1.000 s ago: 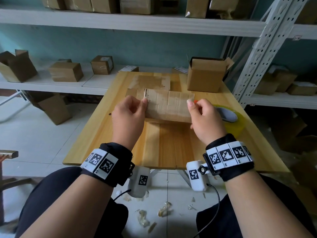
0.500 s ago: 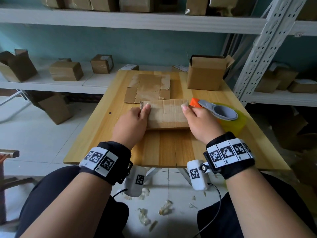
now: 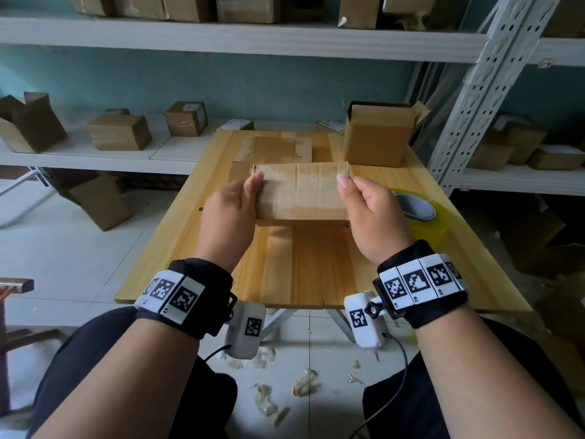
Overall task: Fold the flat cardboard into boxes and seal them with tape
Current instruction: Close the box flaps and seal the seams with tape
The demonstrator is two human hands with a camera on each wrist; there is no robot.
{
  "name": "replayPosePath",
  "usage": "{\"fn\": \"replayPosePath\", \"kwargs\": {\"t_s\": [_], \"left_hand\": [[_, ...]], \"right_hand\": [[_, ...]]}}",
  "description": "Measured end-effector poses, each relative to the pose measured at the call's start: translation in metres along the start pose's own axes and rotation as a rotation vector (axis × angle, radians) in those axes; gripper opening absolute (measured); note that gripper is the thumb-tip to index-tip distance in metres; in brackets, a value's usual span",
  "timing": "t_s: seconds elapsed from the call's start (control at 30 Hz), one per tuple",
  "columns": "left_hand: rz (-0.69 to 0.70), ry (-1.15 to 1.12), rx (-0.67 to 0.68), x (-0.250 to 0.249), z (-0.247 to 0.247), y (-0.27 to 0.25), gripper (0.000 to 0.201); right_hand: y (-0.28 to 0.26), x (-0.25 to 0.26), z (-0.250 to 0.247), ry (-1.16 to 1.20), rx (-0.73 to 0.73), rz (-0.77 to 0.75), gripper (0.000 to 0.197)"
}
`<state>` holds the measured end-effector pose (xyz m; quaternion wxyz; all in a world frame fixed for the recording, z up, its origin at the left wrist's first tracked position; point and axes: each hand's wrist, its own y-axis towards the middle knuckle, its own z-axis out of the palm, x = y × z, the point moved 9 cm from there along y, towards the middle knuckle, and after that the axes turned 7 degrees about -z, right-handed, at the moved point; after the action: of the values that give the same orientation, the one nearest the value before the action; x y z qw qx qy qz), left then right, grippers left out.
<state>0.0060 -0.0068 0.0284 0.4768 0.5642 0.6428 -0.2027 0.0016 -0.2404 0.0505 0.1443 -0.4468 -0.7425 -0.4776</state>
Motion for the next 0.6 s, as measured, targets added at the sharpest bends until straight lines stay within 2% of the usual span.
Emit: {"fn": "replayPosePath", "kwargs": {"t_s": [0.07,0.13,0.2,0.43,0.53,0.6], "left_hand": [[0.070,-0.146,-0.067,-0.009,-0.012,-0.003,0.054],[0.139,-0.254,-0.059,-0.016,-0.017,-0.005,0.061],[0.180,-0.255,-0.026,-0.022,-0.016,-0.008,0.066],[0.194,-0.223,0.049,-0.023,-0.008,-0.009,0.060],[0.283,-0.282,-0.009,-0.037,-0.021,-0.018,0.054],[0.319,-0.334,-0.073,-0.043,-0.031,-0.022,0.050]], "right_hand": [[0.000,0.004,-0.005,0.096,-0.058,0.002,0.048],[0.000,0.006,-0.007,0.165,-0.085,0.010,0.048],[0.001,0.005,-0.008,0.160,-0.087,0.003,0.050],[0.004,0.004,-0.010,0.126,-0.052,-0.035,0.049],[0.003,0.016,-0.018,0.159,-0.127,-0.113,0.047],[0.001,0.020,-0.022,0.189,-0.181,-0.113,0.046]]}}
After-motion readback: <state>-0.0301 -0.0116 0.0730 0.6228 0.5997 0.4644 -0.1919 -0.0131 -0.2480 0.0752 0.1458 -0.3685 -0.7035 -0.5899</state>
